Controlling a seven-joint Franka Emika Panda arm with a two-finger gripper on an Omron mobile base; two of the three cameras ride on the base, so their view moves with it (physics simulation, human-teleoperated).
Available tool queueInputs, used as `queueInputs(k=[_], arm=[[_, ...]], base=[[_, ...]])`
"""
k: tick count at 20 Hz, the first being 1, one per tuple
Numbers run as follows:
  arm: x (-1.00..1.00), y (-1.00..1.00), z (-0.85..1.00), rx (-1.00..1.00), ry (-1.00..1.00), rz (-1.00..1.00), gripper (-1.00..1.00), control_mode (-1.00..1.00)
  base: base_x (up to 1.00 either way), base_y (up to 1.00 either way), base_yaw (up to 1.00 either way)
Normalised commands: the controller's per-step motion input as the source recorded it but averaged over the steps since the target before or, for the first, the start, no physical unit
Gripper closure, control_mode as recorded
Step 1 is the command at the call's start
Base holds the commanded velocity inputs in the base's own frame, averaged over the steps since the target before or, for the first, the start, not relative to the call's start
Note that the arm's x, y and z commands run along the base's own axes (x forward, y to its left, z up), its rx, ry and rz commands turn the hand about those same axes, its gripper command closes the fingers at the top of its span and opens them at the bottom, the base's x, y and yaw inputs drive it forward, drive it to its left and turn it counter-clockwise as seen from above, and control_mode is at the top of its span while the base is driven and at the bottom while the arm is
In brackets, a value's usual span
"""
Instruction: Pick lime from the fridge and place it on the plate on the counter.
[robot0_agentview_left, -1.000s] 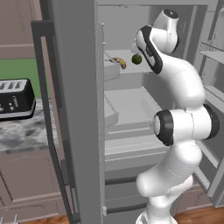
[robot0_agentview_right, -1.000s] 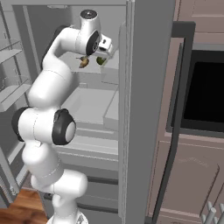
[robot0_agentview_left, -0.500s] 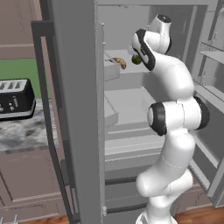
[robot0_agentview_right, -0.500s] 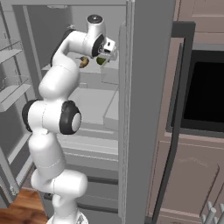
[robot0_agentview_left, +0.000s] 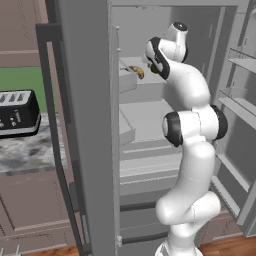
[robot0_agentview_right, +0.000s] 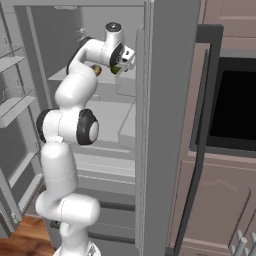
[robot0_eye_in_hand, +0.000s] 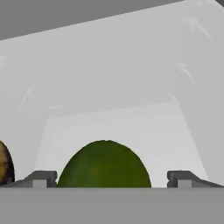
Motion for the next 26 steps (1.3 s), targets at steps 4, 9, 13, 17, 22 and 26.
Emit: queueInputs(k=[4,9,13,17,22,26], arm=[[0.21,0.00,-0.23,0.00,0.00,0.00,-1.00,-1.00],[0.00,0.06,-0.42,0.00,0.10,0.00,1.00,-1.00],[-0.06,0.19,-0.61,0.00,0.22,-0.02,1.00,-1.00],[0.00,0.08,-0.70,0.00,0.16,-0.01,1.00,-1.00],[-0.51,-0.01,0.10,0.04,-0.28,-0.05,1.00,-1.00],[-0.74,0.00,0.14,0.05,-0.48,-0.06,1.00,-1.00]], base=[[0.00,0.00,0.00],[0.00,0.00,0.00],[0.00,0.00,0.00],[0.00,0.00,0.00],[0.00,0.00,0.00],[0.00,0.00,0.00]])
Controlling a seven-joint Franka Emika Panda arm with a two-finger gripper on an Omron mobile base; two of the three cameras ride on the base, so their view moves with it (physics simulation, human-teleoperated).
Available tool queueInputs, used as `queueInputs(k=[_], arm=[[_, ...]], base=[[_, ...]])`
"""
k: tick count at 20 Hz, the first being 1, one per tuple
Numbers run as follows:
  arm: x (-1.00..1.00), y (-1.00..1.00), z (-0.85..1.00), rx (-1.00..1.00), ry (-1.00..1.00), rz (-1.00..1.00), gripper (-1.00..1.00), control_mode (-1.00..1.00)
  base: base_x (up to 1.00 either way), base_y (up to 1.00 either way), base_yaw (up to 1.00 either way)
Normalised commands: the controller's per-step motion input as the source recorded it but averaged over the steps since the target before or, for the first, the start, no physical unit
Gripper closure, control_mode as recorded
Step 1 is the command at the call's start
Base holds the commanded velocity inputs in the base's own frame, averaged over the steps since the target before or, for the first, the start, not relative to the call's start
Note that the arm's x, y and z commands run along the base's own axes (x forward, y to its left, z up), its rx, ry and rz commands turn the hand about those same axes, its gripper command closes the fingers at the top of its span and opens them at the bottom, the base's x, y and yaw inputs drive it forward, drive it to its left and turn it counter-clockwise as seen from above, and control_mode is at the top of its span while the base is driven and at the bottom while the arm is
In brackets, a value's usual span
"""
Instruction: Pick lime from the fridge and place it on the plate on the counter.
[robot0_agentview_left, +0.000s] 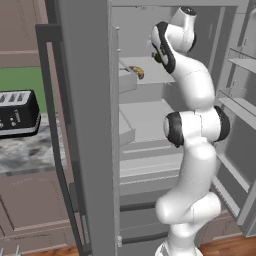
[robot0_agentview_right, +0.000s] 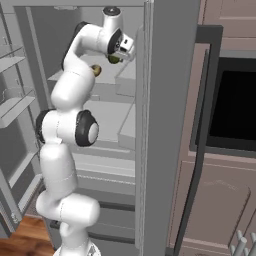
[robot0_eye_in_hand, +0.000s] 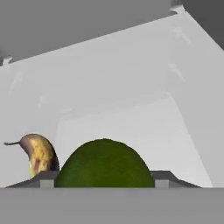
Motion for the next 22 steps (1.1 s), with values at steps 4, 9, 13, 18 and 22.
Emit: queueInputs(k=[4,9,13,18,22], arm=[[-0.92,0.00,0.02,0.06,-0.38,-0.05,1.00,-1.00],[-1.00,0.00,-0.02,0.05,-0.37,-0.02,1.00,-1.00],[-1.00,0.00,0.37,0.11,-0.25,-0.01,1.00,-1.00],[-1.00,0.00,0.35,0.01,0.02,0.00,1.00,-1.00],[-1.00,0.00,0.01,-0.02,0.14,-0.05,1.00,-1.00]], base=[[0.00,0.00,0.00],[0.00,0.00,0.00],[0.00,0.00,0.00],[0.00,0.00,0.00],[0.00,0.00,0.00]])
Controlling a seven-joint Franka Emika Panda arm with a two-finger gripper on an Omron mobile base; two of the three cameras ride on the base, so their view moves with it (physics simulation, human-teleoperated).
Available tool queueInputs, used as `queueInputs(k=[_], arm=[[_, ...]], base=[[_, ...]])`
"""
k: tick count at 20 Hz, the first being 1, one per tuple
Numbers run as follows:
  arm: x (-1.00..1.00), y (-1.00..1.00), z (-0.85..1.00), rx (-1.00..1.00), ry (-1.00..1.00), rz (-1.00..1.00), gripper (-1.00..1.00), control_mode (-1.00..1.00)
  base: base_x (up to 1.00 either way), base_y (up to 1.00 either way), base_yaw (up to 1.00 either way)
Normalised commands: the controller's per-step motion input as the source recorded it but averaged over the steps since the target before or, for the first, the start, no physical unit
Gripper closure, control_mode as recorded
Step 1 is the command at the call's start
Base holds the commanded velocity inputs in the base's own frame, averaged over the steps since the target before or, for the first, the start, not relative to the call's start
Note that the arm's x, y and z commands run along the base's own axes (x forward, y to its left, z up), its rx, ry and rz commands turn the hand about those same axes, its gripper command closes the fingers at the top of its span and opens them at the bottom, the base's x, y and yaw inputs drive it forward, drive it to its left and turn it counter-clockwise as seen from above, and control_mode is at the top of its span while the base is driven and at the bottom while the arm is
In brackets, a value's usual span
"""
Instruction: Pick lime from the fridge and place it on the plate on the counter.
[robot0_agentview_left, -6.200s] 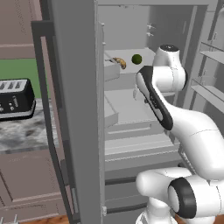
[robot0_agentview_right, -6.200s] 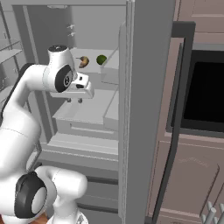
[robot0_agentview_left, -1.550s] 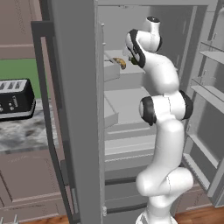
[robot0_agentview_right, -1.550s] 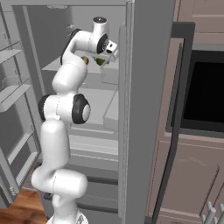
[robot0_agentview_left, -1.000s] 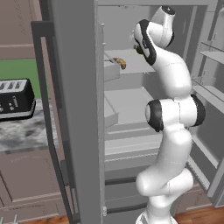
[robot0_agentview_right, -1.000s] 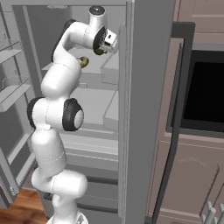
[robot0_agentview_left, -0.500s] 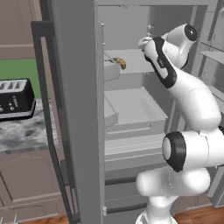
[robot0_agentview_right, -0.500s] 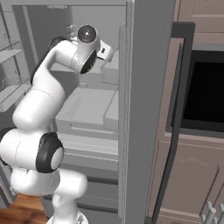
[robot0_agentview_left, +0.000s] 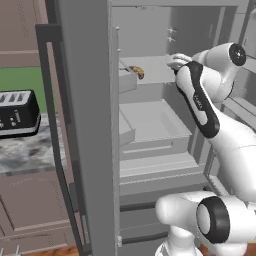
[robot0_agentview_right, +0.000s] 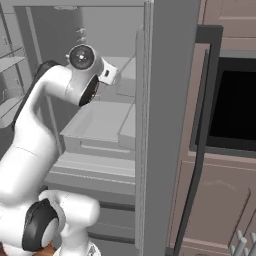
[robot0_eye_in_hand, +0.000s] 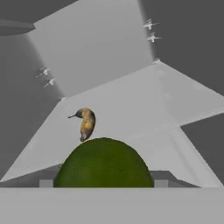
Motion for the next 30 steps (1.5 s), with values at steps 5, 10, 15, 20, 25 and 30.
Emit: queueInputs(k=[5,10,15,20,25,30], arm=[[-0.89,0.11,-0.64,-0.13,0.11,-0.01,1.00,-1.00],[-0.59,0.11,-0.91,-0.15,0.24,0.00,1.00,-1.00],[-0.43,0.00,-0.43,-0.01,0.10,0.00,1.00,-1.00],[-0.03,0.00,-0.20,0.00,0.04,0.00,1.00,-1.00],[-0.05,0.00,-0.03,0.00,0.00,0.00,1.00,-1.00],[0.00,0.00,0.00,0.00,0.00,0.00,1.00,1.00]], base=[[0.00,0.00,0.00],[0.00,0.00,0.00],[0.00,0.00,0.00],[0.00,0.00,0.00],[0.00,0.00,0.00],[-0.54,0.00,0.00]])
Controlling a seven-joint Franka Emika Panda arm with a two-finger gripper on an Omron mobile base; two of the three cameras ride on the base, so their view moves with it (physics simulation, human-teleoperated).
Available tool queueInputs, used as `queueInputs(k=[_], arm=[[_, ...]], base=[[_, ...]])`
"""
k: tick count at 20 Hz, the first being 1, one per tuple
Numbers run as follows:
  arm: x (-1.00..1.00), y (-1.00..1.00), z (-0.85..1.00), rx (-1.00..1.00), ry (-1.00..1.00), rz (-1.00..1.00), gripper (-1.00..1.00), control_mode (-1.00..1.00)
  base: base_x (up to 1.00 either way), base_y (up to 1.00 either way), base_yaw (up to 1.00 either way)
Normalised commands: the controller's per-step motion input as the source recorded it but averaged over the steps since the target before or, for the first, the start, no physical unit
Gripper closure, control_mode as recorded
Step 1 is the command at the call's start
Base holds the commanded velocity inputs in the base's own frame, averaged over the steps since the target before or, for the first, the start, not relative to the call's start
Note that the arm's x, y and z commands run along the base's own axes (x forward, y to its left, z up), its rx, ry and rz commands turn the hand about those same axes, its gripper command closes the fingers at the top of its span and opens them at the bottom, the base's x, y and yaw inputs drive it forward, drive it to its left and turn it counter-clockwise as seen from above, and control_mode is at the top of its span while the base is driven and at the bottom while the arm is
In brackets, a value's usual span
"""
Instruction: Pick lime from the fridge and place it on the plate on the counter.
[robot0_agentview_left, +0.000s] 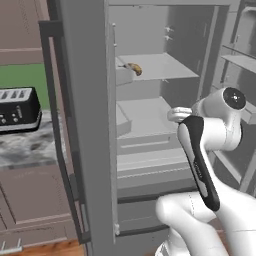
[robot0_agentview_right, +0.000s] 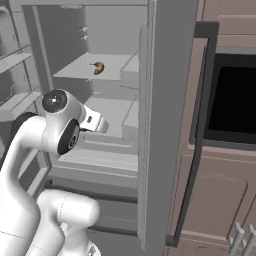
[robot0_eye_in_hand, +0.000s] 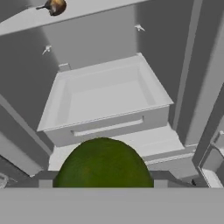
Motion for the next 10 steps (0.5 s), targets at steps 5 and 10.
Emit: queueInputs(k=[5,10], arm=[[0.00,0.00,0.00,0.00,0.00,0.00,1.00,1.00],[0.00,0.00,0.00,0.00,0.00,0.00,1.00,1.00]], base=[[-0.62,0.00,0.00],[-0.59,0.07,0.05]])
